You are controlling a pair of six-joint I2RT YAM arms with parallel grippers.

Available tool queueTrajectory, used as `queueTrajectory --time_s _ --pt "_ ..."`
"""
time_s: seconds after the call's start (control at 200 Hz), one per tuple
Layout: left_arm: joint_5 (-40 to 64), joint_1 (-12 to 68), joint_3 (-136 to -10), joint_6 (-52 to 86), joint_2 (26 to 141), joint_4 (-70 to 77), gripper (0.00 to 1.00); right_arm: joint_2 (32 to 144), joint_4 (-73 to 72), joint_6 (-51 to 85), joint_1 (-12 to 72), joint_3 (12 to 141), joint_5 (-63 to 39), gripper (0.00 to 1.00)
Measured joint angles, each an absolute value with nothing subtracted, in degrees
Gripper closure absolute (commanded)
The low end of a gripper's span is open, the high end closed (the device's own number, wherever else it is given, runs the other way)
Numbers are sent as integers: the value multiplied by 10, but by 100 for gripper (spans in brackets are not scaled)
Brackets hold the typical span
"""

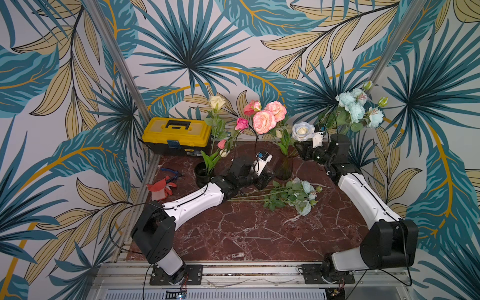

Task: Pick out blue flowers from the vase
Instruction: Pick up the flower from the vase.

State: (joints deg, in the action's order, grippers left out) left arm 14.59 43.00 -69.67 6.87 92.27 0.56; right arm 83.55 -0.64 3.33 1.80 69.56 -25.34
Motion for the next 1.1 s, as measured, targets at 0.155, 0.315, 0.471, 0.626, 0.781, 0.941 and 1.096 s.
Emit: queueTrajectory --time_s 0.155,0.315,0.471,0.626,0.781,0.941,1.096 --pt "146 430 -697 68 923 6 51 850 -10 31 23 700 -253 70" --pt "145 430 -697 68 923 6 51 862 -10 30 26 705 -253 78" --pt "145 430 -697 68 923 6 51 868 -10 25 30 724 -253 85" --pt "143 430 -697 68 923 6 51 868 -10 24 31 737 -251 87" --pt "143 430 -697 68 923 6 51 863 8 14 32 741 -244 88" --pt "142 433 -697 60 923 6 51 830 63 -7 33 762 -229 88" --pt "142 440 -706 50 923 5 51 782 120 -27 34 804 -218 88"
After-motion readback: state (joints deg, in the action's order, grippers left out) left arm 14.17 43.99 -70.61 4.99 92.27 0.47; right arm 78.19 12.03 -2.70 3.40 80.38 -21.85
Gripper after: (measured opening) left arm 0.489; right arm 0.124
